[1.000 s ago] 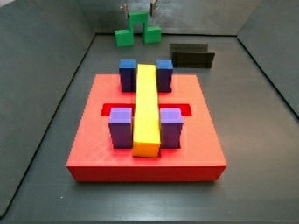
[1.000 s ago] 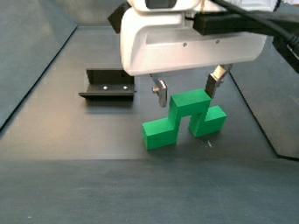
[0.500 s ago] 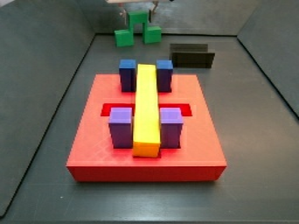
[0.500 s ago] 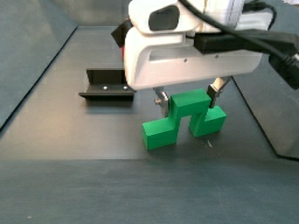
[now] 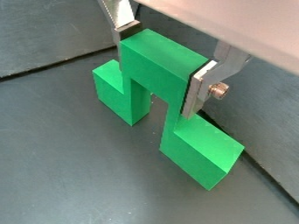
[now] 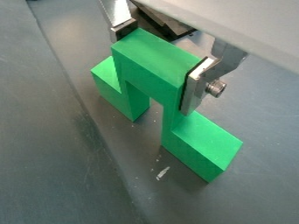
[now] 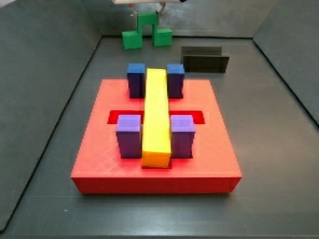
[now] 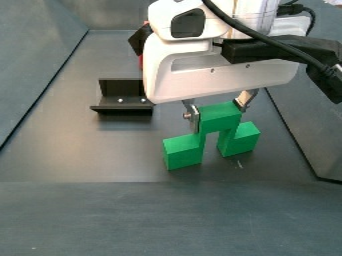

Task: Pick up the green object. Move up. Move to above the board. Insert the green object.
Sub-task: Pick up the green object, then move up.

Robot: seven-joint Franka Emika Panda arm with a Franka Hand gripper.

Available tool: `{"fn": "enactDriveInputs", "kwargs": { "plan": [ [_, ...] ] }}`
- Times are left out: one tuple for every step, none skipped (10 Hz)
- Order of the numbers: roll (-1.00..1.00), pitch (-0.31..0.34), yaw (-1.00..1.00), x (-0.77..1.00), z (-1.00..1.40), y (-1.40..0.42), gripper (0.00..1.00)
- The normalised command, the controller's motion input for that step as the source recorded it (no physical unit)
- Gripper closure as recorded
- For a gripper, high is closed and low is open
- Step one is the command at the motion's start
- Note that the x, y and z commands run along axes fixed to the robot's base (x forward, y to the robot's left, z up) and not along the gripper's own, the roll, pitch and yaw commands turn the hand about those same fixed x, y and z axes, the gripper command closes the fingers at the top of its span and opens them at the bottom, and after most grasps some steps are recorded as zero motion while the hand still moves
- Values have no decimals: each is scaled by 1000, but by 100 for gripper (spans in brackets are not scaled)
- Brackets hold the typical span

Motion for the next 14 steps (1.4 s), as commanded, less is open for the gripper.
{"fn": "enactDriveInputs", "kwargs": {
  "plan": [
    [0, 0, 0, 0, 0, 0, 100],
    [0, 0, 0, 0, 0, 0, 100],
    [0, 0, 0, 0, 0, 0, 100],
    [0, 0, 0, 0, 0, 0, 100],
    [0, 0, 0, 0, 0, 0, 100],
    [0, 0, 0, 0, 0, 0, 100],
    [0, 0, 0, 0, 0, 0, 100],
    [0, 0, 0, 0, 0, 0, 100],
    [0, 0, 0, 0, 0, 0, 100],
    [0, 0, 0, 0, 0, 0, 100],
    [0, 0, 0, 0, 0, 0, 100],
    [0, 0, 0, 0, 0, 0, 100],
    [0, 0, 0, 0, 0, 0, 100],
    [0, 0, 0, 0, 833, 0, 100]
  ]
}}
